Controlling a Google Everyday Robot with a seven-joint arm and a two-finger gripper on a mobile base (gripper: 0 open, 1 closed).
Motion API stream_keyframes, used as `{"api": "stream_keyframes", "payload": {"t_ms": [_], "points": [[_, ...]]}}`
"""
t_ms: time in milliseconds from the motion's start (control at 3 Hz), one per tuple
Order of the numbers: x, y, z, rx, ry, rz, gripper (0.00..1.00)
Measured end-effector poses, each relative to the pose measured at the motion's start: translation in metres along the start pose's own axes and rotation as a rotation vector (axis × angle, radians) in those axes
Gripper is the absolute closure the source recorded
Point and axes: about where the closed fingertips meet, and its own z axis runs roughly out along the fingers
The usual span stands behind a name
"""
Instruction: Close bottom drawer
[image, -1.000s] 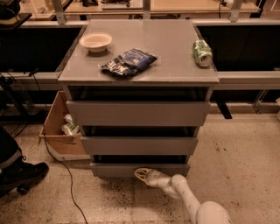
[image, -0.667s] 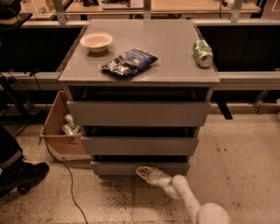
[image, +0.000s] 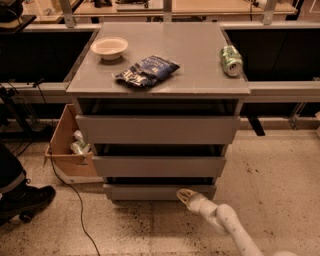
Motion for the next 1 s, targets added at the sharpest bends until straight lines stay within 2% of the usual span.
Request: {"api": "stream_keyframes", "payload": {"t_ms": [333, 667, 1000], "points": [[0.002, -0.078, -0.097, 0.149, 0.148, 0.005, 1.00], [0.011, -0.143, -0.236, 0.329, 0.321, 0.043, 1.00], [-0.017, -0.172, -0.284, 0.417, 0.372, 0.025, 0.85]]}}
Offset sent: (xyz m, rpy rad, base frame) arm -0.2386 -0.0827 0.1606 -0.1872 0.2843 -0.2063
